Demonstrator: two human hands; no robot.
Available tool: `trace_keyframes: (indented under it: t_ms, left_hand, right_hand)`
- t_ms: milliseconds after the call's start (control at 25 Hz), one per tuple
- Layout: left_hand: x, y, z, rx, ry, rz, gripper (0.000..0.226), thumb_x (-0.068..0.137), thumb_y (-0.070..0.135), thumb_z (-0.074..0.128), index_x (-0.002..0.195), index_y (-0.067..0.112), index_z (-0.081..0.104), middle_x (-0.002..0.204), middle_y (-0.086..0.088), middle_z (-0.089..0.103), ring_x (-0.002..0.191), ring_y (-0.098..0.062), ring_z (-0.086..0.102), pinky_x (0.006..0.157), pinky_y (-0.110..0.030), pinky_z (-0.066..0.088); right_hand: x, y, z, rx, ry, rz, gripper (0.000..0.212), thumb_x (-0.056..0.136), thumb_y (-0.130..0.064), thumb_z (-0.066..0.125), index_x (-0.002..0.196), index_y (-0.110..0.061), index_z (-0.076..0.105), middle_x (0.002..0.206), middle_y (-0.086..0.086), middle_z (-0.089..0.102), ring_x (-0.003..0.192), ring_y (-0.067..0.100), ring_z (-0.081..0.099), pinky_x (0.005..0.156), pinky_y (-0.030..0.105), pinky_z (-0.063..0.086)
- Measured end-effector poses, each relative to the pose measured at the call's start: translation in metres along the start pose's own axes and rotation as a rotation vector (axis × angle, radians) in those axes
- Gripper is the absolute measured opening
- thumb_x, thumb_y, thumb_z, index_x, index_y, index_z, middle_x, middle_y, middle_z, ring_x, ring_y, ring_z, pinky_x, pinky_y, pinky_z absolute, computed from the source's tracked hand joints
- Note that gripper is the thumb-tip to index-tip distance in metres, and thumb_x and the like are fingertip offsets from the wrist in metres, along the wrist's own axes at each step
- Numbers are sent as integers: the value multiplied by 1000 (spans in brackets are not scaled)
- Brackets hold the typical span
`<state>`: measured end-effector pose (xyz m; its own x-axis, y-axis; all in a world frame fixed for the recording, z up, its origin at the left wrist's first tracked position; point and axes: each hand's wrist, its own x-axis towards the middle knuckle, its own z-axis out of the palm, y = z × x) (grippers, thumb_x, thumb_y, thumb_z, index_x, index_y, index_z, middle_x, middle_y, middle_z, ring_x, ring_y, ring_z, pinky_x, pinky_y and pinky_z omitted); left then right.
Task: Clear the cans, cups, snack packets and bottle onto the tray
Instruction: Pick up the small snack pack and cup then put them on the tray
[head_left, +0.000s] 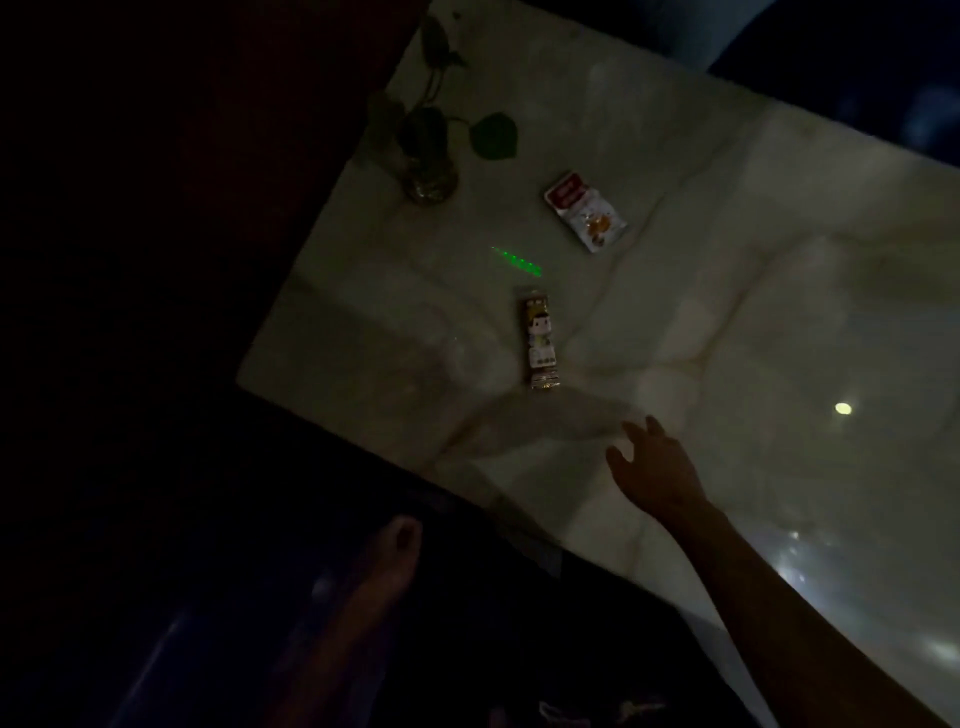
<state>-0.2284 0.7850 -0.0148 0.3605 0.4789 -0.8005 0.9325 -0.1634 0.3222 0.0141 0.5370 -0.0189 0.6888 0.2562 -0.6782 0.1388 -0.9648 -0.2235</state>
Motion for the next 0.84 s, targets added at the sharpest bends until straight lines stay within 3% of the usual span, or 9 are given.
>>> trace_keyframes:
  t_ms: [160, 280, 360, 480, 600, 840]
  left_hand:
    - [45, 59, -46, 319, 148, 335, 16, 87, 16, 61, 98, 5, 67, 103, -18, 65, 96, -35, 63, 83, -41, 51]
    - [67, 96, -66, 541, 240, 524, 45, 81, 21, 63, 123, 3, 58, 137, -24, 48, 127, -39, 45, 104, -45, 41]
    - [78, 105, -73, 698, 156, 552, 70, 84, 30, 61, 146, 8, 36, 158, -19, 21, 144, -38, 22, 115, -44, 26]
    - [97, 111, -79, 829, 0, 523, 82, 90, 39, 54, 155, 13, 11, 164, -10, -2, 150, -34, 6, 120, -41, 17]
    - [104, 106, -82, 972, -20, 564, 86, 88, 40, 55, 155, 13, 9, 164, -12, -3, 150, -35, 5, 120, -43, 19]
    - [117, 111, -78, 1065, -61, 568, 87, 87, 47, 51, 154, 8, 10, 163, -17, 4, 151, -31, 1, 123, -44, 8]
  right_hand:
    - [-24, -6, 39, 61, -86, 181, 76, 92, -41, 56, 154, -13, 21, 161, 25, 2, 144, 47, 20, 113, 48, 31]
    - [-32, -8, 50, 106, -123, 231, 81, 92, -43, 54, 156, -17, 12, 163, 18, -5, 147, 42, 13, 114, 49, 32]
    - [-30, -11, 44, 153, -120, 279, 76, 92, -46, 53, 153, -15, 21, 163, 19, 6, 141, 40, 31, 109, 47, 39]
    - [-19, -38, 23, 257, 45, 301, 66, 89, -44, 55, 144, -14, 34, 142, 22, 42, 123, 41, 50, 98, 46, 47]
    - [12, -85, -10, 349, 210, 184, 58, 88, -42, 59, 138, -16, 43, 130, 18, 50, 117, 37, 54, 94, 43, 49]
    - [81, -149, -47, 352, 185, 143, 59, 87, -41, 63, 134, -13, 44, 129, 18, 49, 115, 36, 54, 93, 43, 49]
